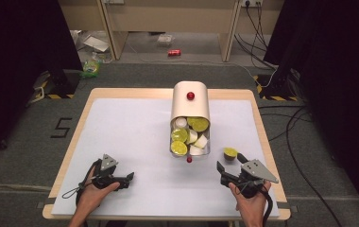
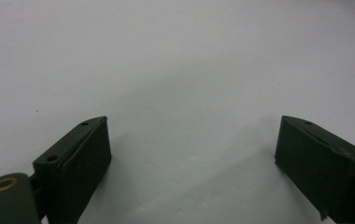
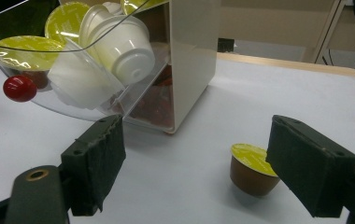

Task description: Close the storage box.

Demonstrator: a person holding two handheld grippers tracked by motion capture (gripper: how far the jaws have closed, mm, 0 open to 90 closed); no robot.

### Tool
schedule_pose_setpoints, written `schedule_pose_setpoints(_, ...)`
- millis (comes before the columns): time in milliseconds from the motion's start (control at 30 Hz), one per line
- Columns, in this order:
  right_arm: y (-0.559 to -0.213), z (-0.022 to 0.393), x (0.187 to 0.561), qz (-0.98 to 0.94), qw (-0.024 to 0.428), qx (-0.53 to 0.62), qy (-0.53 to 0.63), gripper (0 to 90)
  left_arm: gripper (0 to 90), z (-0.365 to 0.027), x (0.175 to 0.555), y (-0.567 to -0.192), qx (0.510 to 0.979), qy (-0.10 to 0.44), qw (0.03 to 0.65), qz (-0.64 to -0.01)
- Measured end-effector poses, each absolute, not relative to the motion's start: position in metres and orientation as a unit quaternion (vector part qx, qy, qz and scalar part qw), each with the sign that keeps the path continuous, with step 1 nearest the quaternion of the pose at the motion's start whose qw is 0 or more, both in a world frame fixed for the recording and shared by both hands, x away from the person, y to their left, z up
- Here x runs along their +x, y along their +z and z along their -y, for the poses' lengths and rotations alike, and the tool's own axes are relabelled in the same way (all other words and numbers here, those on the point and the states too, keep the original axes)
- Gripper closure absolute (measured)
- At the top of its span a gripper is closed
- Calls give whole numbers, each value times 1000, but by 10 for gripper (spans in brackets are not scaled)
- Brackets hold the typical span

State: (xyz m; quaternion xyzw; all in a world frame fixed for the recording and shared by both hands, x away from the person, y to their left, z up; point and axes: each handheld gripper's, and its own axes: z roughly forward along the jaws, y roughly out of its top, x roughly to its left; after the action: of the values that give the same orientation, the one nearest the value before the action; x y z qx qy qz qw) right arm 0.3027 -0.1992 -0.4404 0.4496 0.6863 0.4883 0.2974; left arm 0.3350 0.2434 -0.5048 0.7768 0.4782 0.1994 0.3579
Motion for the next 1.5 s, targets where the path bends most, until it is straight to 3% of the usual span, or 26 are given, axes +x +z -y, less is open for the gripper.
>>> schedule_pose_setpoints(1500, -437, 162, 317, -707, 301, 405, 496, 221, 98, -244, 335, -505, 777, 199, 359, -478)
